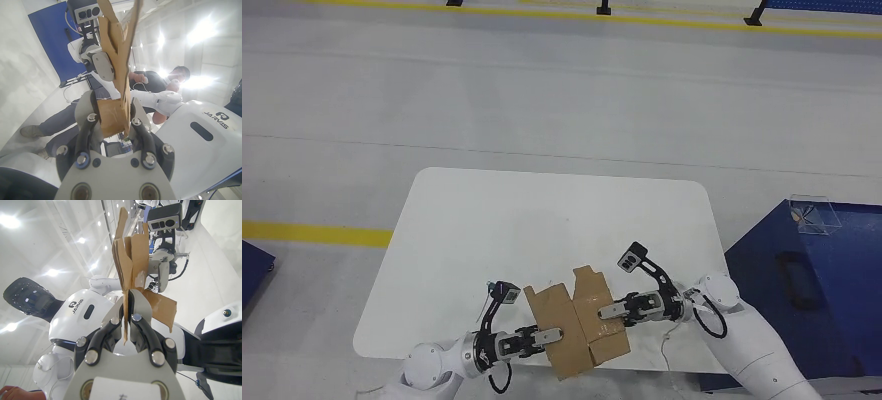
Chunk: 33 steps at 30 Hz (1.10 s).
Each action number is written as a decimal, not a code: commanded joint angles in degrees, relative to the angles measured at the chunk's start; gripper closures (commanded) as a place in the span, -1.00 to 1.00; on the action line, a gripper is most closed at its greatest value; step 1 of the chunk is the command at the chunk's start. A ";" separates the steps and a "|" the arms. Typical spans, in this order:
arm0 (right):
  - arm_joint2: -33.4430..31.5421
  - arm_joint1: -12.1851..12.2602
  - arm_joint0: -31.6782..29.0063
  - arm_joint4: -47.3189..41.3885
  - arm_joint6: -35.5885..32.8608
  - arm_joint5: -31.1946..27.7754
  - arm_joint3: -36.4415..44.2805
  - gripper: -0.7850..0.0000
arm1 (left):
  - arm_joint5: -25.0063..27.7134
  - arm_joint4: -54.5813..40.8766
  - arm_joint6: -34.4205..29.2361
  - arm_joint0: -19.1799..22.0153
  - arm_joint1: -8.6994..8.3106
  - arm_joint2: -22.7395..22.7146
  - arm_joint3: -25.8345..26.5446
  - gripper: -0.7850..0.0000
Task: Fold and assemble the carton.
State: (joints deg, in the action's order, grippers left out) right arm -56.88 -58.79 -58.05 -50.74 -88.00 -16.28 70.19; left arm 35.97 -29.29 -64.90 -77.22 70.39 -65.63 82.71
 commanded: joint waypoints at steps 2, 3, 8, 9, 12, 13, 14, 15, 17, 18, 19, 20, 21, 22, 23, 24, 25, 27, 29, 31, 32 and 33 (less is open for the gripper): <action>0.02 0.01 0.00 -0.01 0.00 0.00 0.00 -1.00 | 0.01 0.01 -0.01 -0.02 0.00 -0.02 0.03 1.00; 0.02 0.01 0.00 -0.01 0.00 0.00 0.00 -1.00 | 0.01 0.01 -0.01 -0.02 0.00 -0.02 0.03 1.00; -1.09 0.13 0.25 1.10 1.97 -1.91 1.08 -1.00 | 2.57 0.78 6.56 -0.33 0.06 -1.84 1.55 1.00; -2.26 0.29 0.12 2.10 3.79 -3.80 1.94 -1.00 | 3.82 0.64 9.01 -1.08 0.20 -1.78 2.29 1.00; -6.61 1.04 -1.38 6.24 10.33 -10.34 6.55 -1.00 | 9.91 -1.97 17.55 -2.36 1.08 -0.86 3.65 1.00; -8.35 1.40 -1.77 9.84 13.52 -13.55 8.86 -1.00 | 11.62 -3.92 20.67 -2.60 1.56 0.19 3.53 1.00; -9.29 1.75 -2.96 13.47 16.16 -16.18 10.89 -1.00 | 12.63 -6.40 23.05 -2.56 2.05 1.53 3.33 1.00; -10.13 2.14 -4.07 17.60 18.85 -18.87 12.83 -1.00 | 13.19 -10.33 24.75 -2.33 2.60 3.25 3.25 1.00; -10.69 2.90 -6.37 25.31 23.97 -23.99 16.01 -1.00 | 13.68 -16.17 24.42 -0.97 3.46 6.26 1.65 1.00; -10.54 3.20 -7.30 26.97 25.86 -25.88 16.70 -1.00 | 14.28 -18.39 23.82 -0.19 3.84 7.41 0.20 1.00; -10.26 3.48 -7.86 28.21 27.48 -27.50 17.26 -1.00 | 14.82 -19.71 23.27 0.66 4.20 8.42 -1.31 1.00; -9.82 3.75 -8.18 29.71 28.86 -28.88 17.54 -1.00 | 15.13 -21.67 22.53 1.33 4.61 9.70 -2.05 1.00; -9.51 4.01 -8.22 31.42 30.09 -30.10 17.31 -1.00 | 15.10 -23.91 21.39 1.88 4.97 10.80 -2.63 1.00; -9.04 4.21 -8.16 32.55 31.47 -31.49 17.18 -1.00 | 14.74 -26.45 20.18 2.38 5.27 11.54 -3.23 1.00; -8.39 4.37 -8.11 32.94 32.75 -32.77 17.18 -1.00 | 14.59 -28.65 19.08 2.84 5.51 11.95 -3.88 1.00; -7.72 4.54 -7.93 33.07 33.65 -33.67 17.11 -0.94 | 14.55 -30.14 17.89 3.28 5.71 12.21 -4.63 1.00; -7.33 4.74 -7.48 33.50 34.63 -34.64 17.11 -0.57 | 14.04 -30.90 16.73 3.78 5.87 12.50 -5.54 1.00; -6.39 5.15 -6.91 33.86 35.89 -35.91 16.71 0.11 | 13.52 -32.48 15.57 4.51 6.22 12.80 -6.77 1.00; -5.65 5.55 -6.06 33.52 36.85 -36.86 16.23 0.45 | 11.30 -35.10 14.24 4.84 6.56 13.33 -7.29 1.00; -4.28 5.90 -5.03 32.77 37.07 -37.08 15.60 0.55 | 9.69 -37.76 12.42 5.12 6.85 13.22 -7.91 1.00; -3.54 6.01 -4.61 32.12 37.12 -37.13 15.45 0.58 | 8.93 -38.53 11.59 5.23 6.96 13.23 -8.18 1.00; -3.09 6.08 -4.27 31.83 37.10 -37.11 15.37 0.89 | 8.38 -39.05 11.14 5.29 7.04 13.25 -8.36 1.00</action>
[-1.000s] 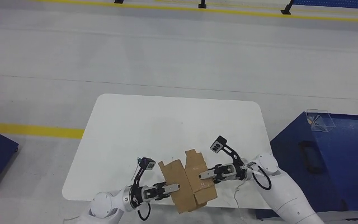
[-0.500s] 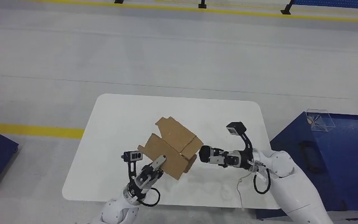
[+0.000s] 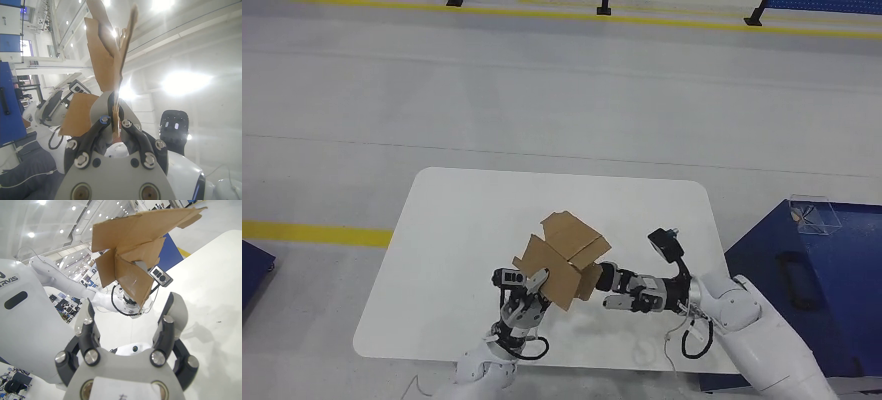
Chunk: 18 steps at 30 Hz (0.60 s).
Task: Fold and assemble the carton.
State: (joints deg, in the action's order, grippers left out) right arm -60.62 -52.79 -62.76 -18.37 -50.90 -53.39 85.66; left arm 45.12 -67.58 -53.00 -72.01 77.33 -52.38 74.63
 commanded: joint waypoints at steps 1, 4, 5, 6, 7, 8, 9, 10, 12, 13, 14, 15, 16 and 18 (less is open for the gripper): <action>1.22 0.21 0.96 -0.81 0.04 -0.04 -0.27 1.00 | -1.28 -1.33 -1.42 0.20 0.21 -0.06 -0.53 1.00; 2.84 0.51 2.20 -1.08 0.46 -0.45 -0.57 1.00 | -1.65 -1.83 -2.76 0.35 0.55 -0.19 -1.19 1.00; 3.33 0.61 2.58 -1.00 0.58 -0.58 -0.67 1.00 | -1.77 -2.00 -3.17 0.33 0.66 -0.22 -1.23 1.00; 3.80 0.70 2.91 -1.03 0.74 -0.73 -0.87 1.00 | -1.84 -2.13 -3.49 0.31 0.75 -0.33 -1.36 1.00; 4.26 0.78 3.24 -1.13 0.88 -0.87 -1.03 1.00 | -1.99 -2.15 -3.72 0.29 0.83 -0.43 -1.55 1.00; 4.71 0.85 3.55 -1.33 1.03 -1.02 -1.22 1.00 | -2.19 -2.23 -3.89 0.28 0.92 -0.54 -1.63 1.00; 5.15 0.92 3.86 -1.51 1.08 -1.07 -1.39 1.00 | -2.45 -2.28 -4.12 0.26 0.98 -0.68 -1.75 1.00; 5.57 0.98 4.15 -1.79 1.14 -1.13 -1.54 1.00 | -2.67 -2.34 -4.28 0.26 1.04 -0.87 -1.89 1.00; 6.31 1.10 4.73 -2.12 1.17 -1.16 -1.87 1.00 | -3.06 -2.44 -4.64 0.22 1.15 -1.27 -2.12 1.00; 6.66 1.14 4.97 -2.49 1.19 -1.18 -2.07 1.00 | -3.21 -2.47 -4.84 0.19 1.20 -1.50 -2.21 1.00; 6.97 1.16 5.25 -2.75 1.15 -1.15 -2.41 1.00 | -3.32 -2.56 -5.02 0.13 1.24 -1.76 -2.26 1.00; 7.30 1.17 5.49 -3.11 1.03 -1.02 -2.88 1.00 | -3.44 -2.60 -5.22 0.06 1.29 -2.00 -2.28 1.00; 7.60 1.16 5.74 -3.66 0.91 -0.90 -3.38 1.00 | -3.58 -2.64 -5.39 0.00 1.32 -2.27 -2.29 1.00; 8.04 1.13 6.38 -4.39 0.63 -0.62 -4.32 0.90 | -3.50 -2.68 -5.74 -0.16 1.38 -2.90 -2.17 1.00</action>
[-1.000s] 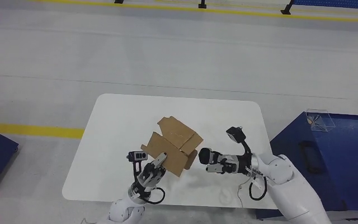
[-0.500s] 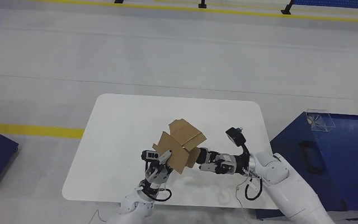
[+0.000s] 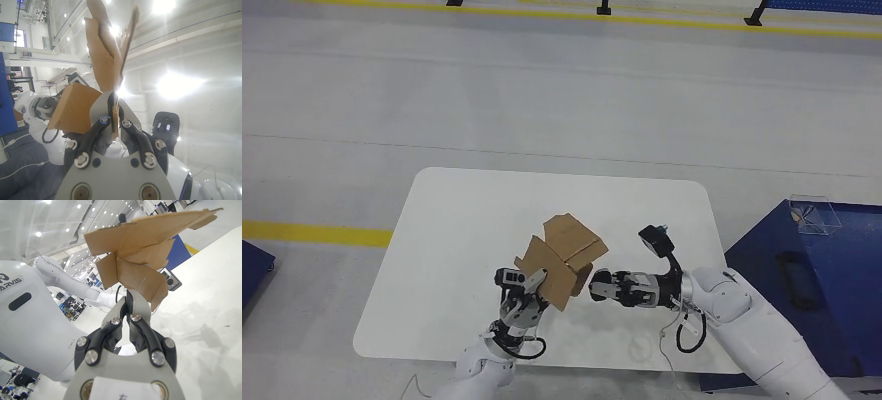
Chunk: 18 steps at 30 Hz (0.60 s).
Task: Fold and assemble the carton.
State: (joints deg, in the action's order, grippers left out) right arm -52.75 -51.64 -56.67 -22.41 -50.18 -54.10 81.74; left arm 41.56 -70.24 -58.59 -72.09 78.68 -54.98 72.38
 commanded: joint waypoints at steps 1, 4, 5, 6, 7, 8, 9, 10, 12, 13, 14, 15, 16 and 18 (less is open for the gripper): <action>0.35 -0.05 0.52 -0.71 -0.06 0.06 -0.83 0.80 | -0.05 -0.03 -0.33 -0.23 0.05 -0.58 0.19 1.00; 0.57 -0.04 1.06 -1.14 0.18 -0.18 -2.40 0.47 | -0.38 -0.17 -0.96 -0.80 0.08 -1.48 0.86 1.00; 0.64 -0.05 1.19 -1.45 0.21 -0.21 -2.94 0.40 | -0.61 -0.22 -1.18 -1.02 0.09 -1.73 1.13 1.00; 0.64 -0.07 1.36 -1.72 0.20 -0.20 -3.59 0.40 | -0.87 -0.27 -1.38 -1.27 0.09 -1.97 1.43 1.00; 0.72 -0.11 1.53 -1.92 0.22 -0.22 -4.05 0.36 | -1.02 -0.19 -1.64 -1.52 0.11 -2.15 1.79 1.00; 0.91 -0.17 1.70 -2.03 0.14 -0.14 -4.32 0.33 | -1.22 -0.14 -1.91 -1.79 0.13 -2.26 2.20 1.00; 1.14 -0.23 1.91 -2.02 0.09 -0.09 -4.59 0.33 | -1.41 0.04 -2.11 -2.05 0.16 -2.31 2.57 1.00; 1.40 -0.31 2.12 -1.91 0.04 -0.04 -4.77 0.30 | -1.70 0.24 -2.32 -2.27 0.20 -2.32 2.91 1.00; 2.04 -0.47 2.52 -1.86 0.05 -0.05 -4.60 0.24 | -1.87 0.84 -2.56 -2.71 0.29 -2.27 3.54 1.00; 2.34 -0.53 2.72 -1.79 0.07 -0.07 -4.47 0.24 | -1.92 1.19 -2.55 -2.88 0.34 -2.24 3.74 1.00; 2.69 -0.59 2.93 -1.85 0.14 -0.14 -4.15 0.25 | -2.00 1.47 -2.47 -2.99 0.41 -2.20 3.95 1.00; 2.92 -0.62 3.15 -1.76 0.15 -0.15 -4.17 0.26 | -2.24 1.67 -2.47 -3.09 0.47 -2.14 4.13 1.00; 3.13 -0.66 3.42 -1.52 0.12 -0.12 -4.24 0.26 | -2.48 1.89 -2.47 -3.16 0.52 -2.12 4.25 1.00; 3.97 -0.80 3.96 -1.33 -0.13 0.13 -3.94 0.26 | -2.99 2.11 -2.49 -3.36 0.63 -2.04 4.53 1.00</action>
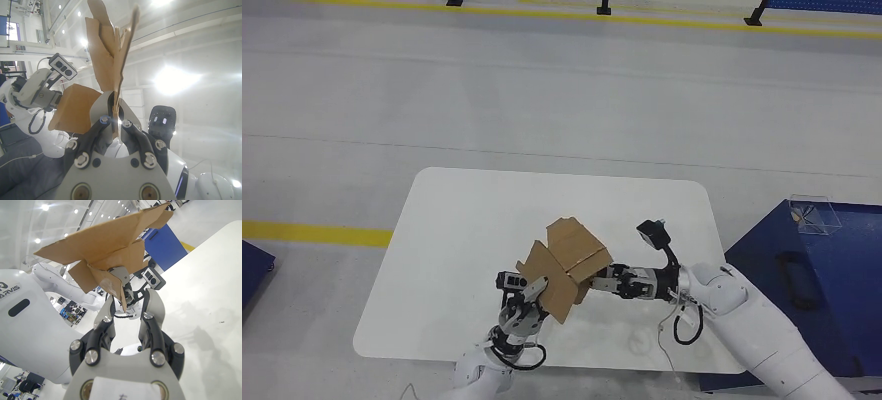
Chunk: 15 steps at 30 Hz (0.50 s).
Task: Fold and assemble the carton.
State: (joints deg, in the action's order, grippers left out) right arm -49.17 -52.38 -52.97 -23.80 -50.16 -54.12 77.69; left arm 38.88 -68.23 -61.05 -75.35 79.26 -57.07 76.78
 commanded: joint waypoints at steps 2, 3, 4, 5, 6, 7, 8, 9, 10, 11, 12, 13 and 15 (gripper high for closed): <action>1.39 -0.22 0.81 -0.08 -0.42 0.42 0.47 0.27 | -0.53 0.43 -0.06 -0.24 0.16 0.06 0.33 1.00; 1.92 -0.31 1.07 -0.34 -0.43 0.42 0.69 0.26 | -0.47 0.70 -0.07 -0.31 0.22 0.06 0.37 1.00; 2.41 -0.37 1.37 -0.50 -0.48 0.48 0.81 0.29 | -0.50 0.92 -0.03 -0.36 0.28 0.07 0.40 1.00; 2.80 -0.41 1.67 -0.62 -0.47 0.46 0.79 0.29 | -0.54 1.05 0.03 -0.38 0.34 0.03 0.42 1.00; 3.29 -0.43 1.93 -0.82 -0.47 0.46 1.12 0.29 | -0.57 1.15 0.08 -0.40 0.39 0.00 0.42 1.00; 3.60 -0.41 2.15 -1.13 -0.38 0.38 1.13 0.29 | -0.64 1.30 0.07 -0.39 0.45 -0.02 0.36 1.00; 3.83 -0.36 2.33 -1.39 -0.23 0.22 1.15 0.31 | -0.72 1.43 0.14 -0.36 0.50 -0.08 0.24 1.00; 4.24 -0.26 2.52 -1.54 -0.06 0.05 1.54 0.36 | -0.69 1.67 0.26 -0.31 0.57 -0.19 0.01 1.00; 4.42 -0.19 2.63 -1.40 0.05 -0.06 1.66 0.41 | -0.68 1.70 0.30 -0.28 0.61 -0.23 -0.05 1.00; 4.60 -0.04 2.75 -1.04 0.31 -0.31 1.72 0.52 | -0.60 1.69 0.43 -0.25 0.68 -0.33 -0.25 1.00; 4.77 0.10 2.78 -0.73 0.64 -0.65 1.76 0.91 | -0.57 1.67 0.51 -0.20 0.74 -0.40 -0.44 1.00; 4.94 0.25 2.77 -0.57 0.92 -0.93 1.79 1.00 | -0.45 1.60 0.65 -0.12 0.81 -0.53 -0.66 1.00; 5.17 0.56 2.76 -0.57 1.43 -1.43 1.77 1.00 | -0.42 1.30 0.87 0.05 0.95 -0.80 -1.04 1.00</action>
State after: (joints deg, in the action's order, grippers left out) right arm -44.09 -51.96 -50.20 -24.34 -48.93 -55.35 79.48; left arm 38.46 -66.78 -60.25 -75.39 80.15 -57.74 75.92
